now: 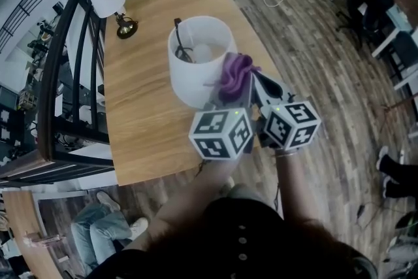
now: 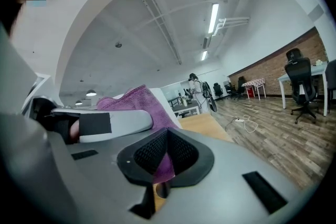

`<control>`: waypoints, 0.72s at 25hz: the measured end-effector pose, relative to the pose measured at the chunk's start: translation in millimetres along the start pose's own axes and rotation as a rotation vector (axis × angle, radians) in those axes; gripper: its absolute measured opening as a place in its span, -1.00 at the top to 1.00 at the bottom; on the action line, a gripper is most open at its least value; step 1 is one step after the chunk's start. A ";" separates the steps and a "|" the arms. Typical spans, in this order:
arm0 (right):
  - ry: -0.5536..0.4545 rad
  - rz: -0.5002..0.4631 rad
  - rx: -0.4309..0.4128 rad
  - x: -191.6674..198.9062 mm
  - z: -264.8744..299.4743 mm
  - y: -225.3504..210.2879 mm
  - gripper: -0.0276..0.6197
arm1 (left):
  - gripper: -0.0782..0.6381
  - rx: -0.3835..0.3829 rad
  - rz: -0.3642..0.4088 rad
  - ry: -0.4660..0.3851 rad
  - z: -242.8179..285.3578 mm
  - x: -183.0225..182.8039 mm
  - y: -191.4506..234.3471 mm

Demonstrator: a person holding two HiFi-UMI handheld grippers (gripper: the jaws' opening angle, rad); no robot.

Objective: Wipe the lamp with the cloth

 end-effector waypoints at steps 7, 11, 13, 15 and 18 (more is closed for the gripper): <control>0.052 -0.050 0.014 14.5 0.7 -1.5 0.88 | 0.61 -0.010 -0.021 0.018 -1.3 13.5 4.5; 0.069 -0.045 0.015 23.6 1.6 -3.4 0.88 | 0.61 -0.015 -0.036 0.025 -1.3 22.3 8.1; 0.076 -0.039 0.018 28.4 0.4 -4.0 0.88 | 0.61 -0.015 -0.051 0.028 -2.2 27.3 9.3; 0.088 -0.031 0.019 35.3 -0.2 -4.7 0.88 | 0.61 -0.018 -0.071 0.036 -3.5 33.8 11.9; 0.103 -0.015 0.022 45.5 -0.3 -5.7 0.88 | 0.61 -0.026 -0.083 0.053 -4.7 42.8 16.3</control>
Point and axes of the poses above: the fingertips, and each gripper's own axes: z forward along the fingers, y to its left, x out of its underside, the point moved 1 cm from there along -z, backward along the fingers, and after that the axes turned 2 degrees about -x, right-handed, at the moved point
